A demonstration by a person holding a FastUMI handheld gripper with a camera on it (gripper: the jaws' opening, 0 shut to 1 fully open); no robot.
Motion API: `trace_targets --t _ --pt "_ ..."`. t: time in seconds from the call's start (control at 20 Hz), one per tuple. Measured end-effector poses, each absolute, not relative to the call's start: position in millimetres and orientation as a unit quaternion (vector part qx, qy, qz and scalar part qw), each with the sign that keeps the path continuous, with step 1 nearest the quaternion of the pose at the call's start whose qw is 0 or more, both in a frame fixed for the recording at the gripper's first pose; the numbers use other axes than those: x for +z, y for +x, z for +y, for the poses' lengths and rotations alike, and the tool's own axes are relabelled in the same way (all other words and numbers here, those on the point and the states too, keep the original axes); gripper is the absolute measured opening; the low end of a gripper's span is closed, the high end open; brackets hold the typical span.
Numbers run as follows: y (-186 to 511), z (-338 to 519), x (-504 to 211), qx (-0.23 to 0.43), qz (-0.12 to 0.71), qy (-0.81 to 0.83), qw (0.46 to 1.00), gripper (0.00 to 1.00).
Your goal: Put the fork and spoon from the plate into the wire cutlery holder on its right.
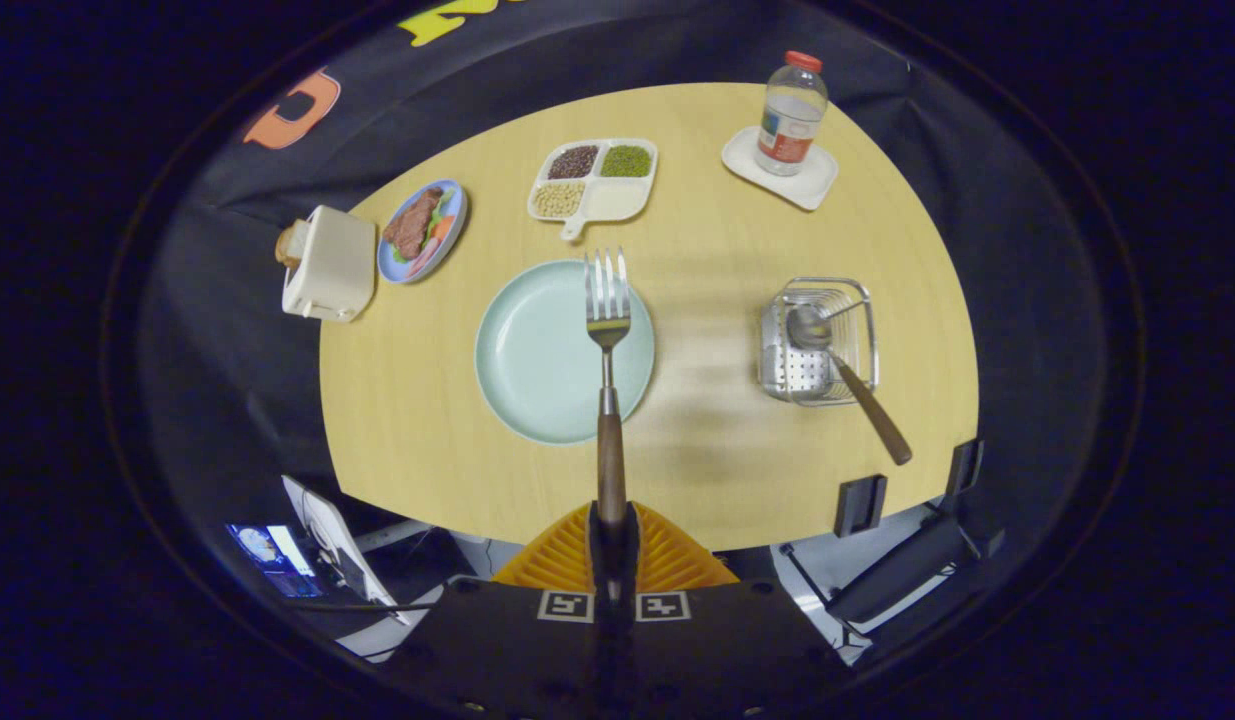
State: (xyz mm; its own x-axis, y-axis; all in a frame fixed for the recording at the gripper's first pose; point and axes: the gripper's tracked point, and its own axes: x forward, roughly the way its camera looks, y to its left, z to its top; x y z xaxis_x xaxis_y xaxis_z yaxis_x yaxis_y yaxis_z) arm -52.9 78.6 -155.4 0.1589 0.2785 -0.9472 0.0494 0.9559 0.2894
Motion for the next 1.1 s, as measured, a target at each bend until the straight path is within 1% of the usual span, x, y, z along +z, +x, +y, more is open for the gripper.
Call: trace_targets --t 0.35,0.8,1.1 --pt "-64.5 8.9 -148.1 0.036 0.655 0.146 0.741 0.0" --pt "-76.3 -18.6 -162.4 0.012 0.689 0.165 0.706 0.01" --pt "-65.5 -26.8 -173.9 0.004 0.699 0.169 0.694 0.01"
